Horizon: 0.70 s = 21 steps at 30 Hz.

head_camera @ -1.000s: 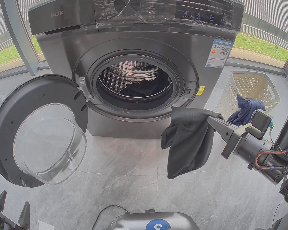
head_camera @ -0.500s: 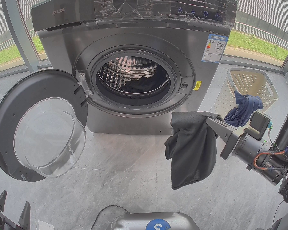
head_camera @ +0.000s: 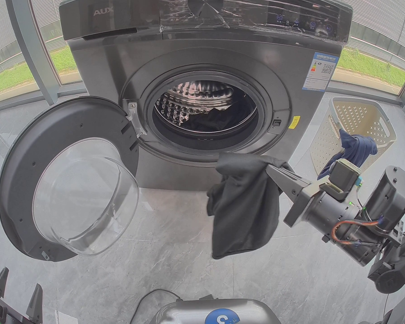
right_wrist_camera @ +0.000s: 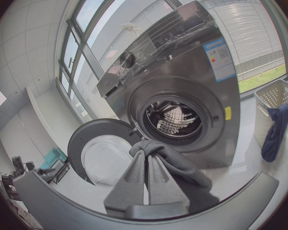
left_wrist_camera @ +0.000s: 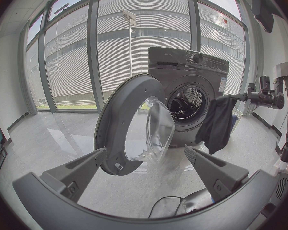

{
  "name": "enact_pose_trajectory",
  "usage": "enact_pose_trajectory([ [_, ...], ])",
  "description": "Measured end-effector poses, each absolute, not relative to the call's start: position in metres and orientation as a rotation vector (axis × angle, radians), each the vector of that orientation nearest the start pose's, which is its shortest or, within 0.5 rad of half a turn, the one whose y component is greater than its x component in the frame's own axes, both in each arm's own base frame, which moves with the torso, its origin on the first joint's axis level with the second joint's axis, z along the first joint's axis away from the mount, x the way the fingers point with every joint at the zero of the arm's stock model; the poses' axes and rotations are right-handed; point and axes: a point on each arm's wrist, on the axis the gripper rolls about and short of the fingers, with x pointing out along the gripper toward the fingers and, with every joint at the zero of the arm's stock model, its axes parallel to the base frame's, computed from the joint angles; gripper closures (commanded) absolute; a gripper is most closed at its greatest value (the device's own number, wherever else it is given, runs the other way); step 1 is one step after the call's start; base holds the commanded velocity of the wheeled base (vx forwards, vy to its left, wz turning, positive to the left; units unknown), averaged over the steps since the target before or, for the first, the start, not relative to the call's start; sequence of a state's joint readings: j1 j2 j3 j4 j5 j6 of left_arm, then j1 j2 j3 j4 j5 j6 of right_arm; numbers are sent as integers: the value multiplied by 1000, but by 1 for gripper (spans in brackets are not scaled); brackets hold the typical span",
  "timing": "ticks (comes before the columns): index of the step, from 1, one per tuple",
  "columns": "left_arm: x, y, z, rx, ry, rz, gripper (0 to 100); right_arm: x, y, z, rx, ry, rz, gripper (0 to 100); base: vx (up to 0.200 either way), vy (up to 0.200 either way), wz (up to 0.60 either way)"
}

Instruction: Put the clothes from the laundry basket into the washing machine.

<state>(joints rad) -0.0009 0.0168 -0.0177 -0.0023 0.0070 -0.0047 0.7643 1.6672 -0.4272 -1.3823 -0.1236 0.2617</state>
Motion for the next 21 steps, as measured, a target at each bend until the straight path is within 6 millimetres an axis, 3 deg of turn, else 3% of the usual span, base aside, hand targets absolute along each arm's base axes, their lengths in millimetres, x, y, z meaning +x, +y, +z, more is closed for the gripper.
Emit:
enact_pose_trajectory([
  [6, -24, 0, 88, -2, -56, -14, 0, 203, 200, 176, 337, -95, 685, 100, 0, 0, 0],
  [13, -33, -4, 134, -14, -178, -227, 0, 214, 216, 183, 356, -132, 700, 100, 0, 0, 0],
  [21, 1, -10, 167, -57, -11, -513, 0, 223, 225, 190, 365, -155, 721, 100, 0, 0, 0],
])
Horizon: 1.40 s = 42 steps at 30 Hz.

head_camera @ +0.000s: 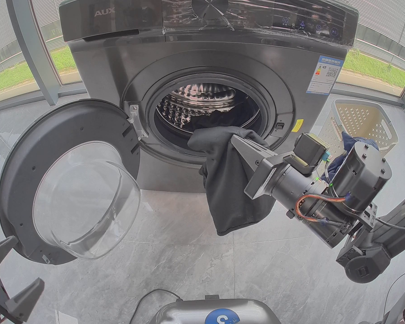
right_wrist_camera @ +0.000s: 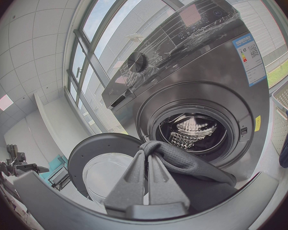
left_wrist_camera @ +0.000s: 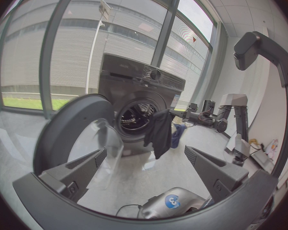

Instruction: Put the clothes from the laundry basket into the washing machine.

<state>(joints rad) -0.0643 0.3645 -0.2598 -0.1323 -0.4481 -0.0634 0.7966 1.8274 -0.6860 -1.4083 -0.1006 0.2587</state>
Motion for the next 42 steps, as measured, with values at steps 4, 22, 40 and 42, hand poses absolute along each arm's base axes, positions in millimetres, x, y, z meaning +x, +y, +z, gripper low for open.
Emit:
enact_pose_trajectory([
  [4, 30, -14, 178, -74, 51, -612, 0, 228, 226, 192, 365, -162, 734, 100, 0, 0, 0],
  [22, 171, -65, 160, -116, 239, -892, 0, 252, 234, 215, 376, -197, 733, 100, 0, 0, 0],
  [40, 251, -112, 111, -127, 350, -966, 0, 255, 242, 215, 384, -200, 749, 100, 0, 0, 0],
  [42, 259, -116, 107, -127, 356, -966, 0, 255, 243, 213, 382, -194, 748, 100, 0, 0, 0],
])
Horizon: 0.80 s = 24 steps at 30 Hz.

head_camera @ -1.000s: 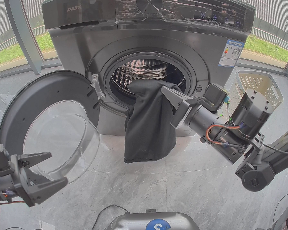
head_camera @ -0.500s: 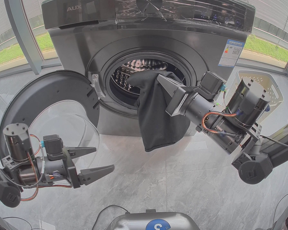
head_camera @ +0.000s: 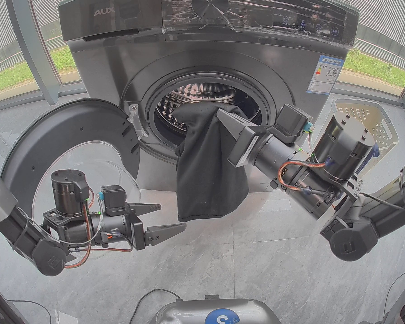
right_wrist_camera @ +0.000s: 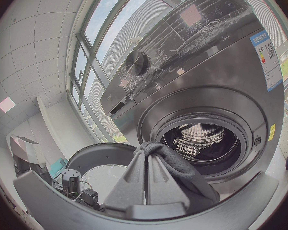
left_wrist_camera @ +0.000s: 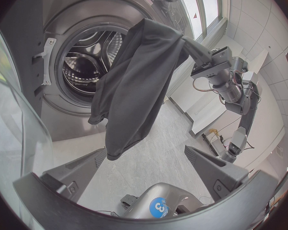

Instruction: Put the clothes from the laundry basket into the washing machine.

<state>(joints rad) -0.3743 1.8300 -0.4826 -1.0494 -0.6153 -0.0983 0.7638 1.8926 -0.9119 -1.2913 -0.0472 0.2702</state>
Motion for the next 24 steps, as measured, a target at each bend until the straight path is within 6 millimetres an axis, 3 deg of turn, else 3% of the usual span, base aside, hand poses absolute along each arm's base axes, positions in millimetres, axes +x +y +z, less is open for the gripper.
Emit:
enact_pose_trajectory([
  [13, 296, -137, 93, -147, 359, -978, 0, 253, 246, 202, 370, -161, 753, 100, 0, 0, 0],
  [24, 314, -149, 86, -198, 271, -992, 0, 250, 247, 199, 371, -158, 761, 100, 0, 0, 0],
])
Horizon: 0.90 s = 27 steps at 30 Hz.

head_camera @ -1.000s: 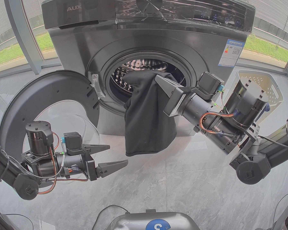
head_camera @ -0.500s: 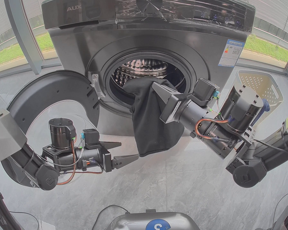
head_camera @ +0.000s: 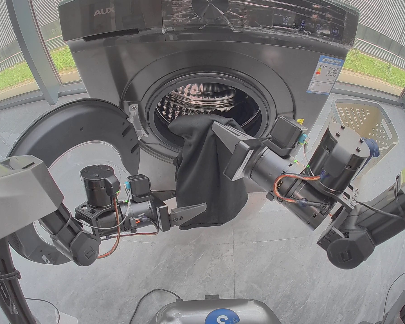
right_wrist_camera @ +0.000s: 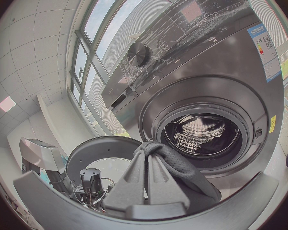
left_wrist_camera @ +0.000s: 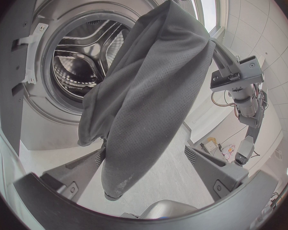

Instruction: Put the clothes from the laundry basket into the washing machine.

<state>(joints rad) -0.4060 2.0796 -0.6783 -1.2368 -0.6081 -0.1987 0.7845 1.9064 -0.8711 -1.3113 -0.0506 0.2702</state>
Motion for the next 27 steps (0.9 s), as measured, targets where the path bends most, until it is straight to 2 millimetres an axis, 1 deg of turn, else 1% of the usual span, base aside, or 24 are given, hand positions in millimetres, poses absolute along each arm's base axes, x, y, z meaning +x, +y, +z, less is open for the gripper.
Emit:
enact_pose_trajectory([
  [5, 312, -156, 82, -207, 282, -1013, 0, 249, 248, 198, 369, -156, 762, 100, 0, 0, 0],
  [12, 306, -171, 80, -212, 292, -1061, 0, 249, 248, 199, 370, -159, 762, 100, 0, 0, 0],
  [18, 315, -179, 79, -214, 234, -1066, 0, 249, 247, 199, 376, -177, 764, 100, 0, 0, 0],
  [27, 333, -188, 69, -220, 180, -1005, 0, 247, 247, 195, 373, -165, 767, 100, 0, 0, 0],
])
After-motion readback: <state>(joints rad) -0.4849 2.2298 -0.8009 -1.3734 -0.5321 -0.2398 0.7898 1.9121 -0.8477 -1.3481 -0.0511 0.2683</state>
